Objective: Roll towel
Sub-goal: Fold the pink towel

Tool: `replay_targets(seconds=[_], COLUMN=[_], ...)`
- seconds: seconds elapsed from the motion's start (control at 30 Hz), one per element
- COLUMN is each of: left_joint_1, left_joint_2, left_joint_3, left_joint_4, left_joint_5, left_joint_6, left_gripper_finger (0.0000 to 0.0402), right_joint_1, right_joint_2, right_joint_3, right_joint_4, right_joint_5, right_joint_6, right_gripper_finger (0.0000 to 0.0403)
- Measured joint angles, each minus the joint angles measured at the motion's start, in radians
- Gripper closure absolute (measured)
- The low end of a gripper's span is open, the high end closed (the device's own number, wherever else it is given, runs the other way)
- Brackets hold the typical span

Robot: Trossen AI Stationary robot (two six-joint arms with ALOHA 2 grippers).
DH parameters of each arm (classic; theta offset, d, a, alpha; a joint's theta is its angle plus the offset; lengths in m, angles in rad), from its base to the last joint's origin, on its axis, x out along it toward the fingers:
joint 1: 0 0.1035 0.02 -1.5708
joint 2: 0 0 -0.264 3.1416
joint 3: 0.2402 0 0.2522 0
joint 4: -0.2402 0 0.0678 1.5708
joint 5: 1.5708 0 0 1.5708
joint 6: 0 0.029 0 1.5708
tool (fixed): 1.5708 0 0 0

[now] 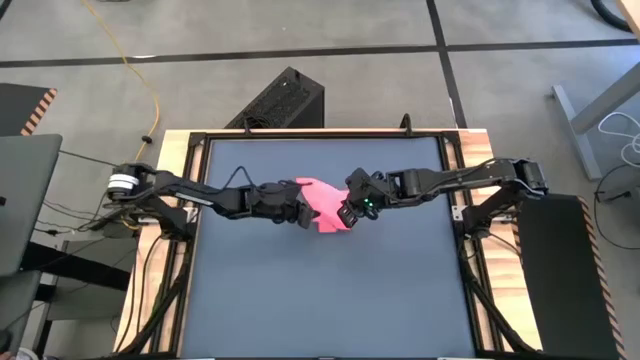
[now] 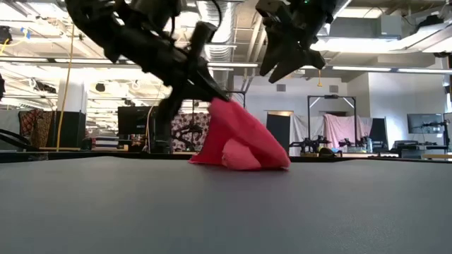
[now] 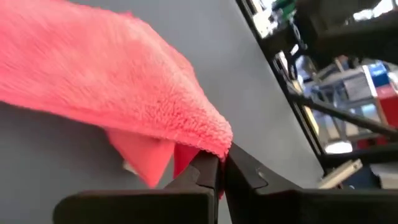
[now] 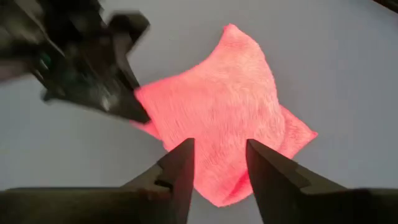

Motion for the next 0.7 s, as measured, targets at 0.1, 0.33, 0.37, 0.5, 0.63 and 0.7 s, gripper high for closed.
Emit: replay_targets(seconds=[0.1,0.33,0.37,0.5,0.63,0.7], left_joint_1=[0.018,0.078,0.086,0.112,0.121,0.125], left_joint_2=[-0.061,-0.147,-0.151,-0.154,-0.154,-0.154], left_joint_3=[0.0,0.001,0.0,0.0,0.0,0.0], left_joint_4=[-0.035,-0.022,-0.019,-0.031,-0.036,-0.025], left_joint_5=[-0.027,-0.065,-0.066,-0.044,-0.039,-0.039], left_joint_6=[0.019,0.063,0.07,0.078,0.087,0.096], left_gripper_finger=[0.0401,0.0401,0.0401,0.0401,0.0401,0.0401], right_joint_1=[0.0,0.002,0.006,0.018,0.035,0.042], right_joint_2=[0.0,0.0,0.0,0.0,0.008,0.011], right_joint_3=[0.0,0.0,0.0,0.0,0.0,-0.007], right_joint_4=[-0.009,0.001,0.006,0.023,0.024,0.034], right_joint_5=[0.0,-0.008,-0.008,-0.017,0.004,0.025], right_joint_6=[-0.003,0.001,0.0,-0.014,-0.048,-0.08], right_gripper_finger=[0.0268,0.0285,0.0283,0.0265,0.0234,0.022])
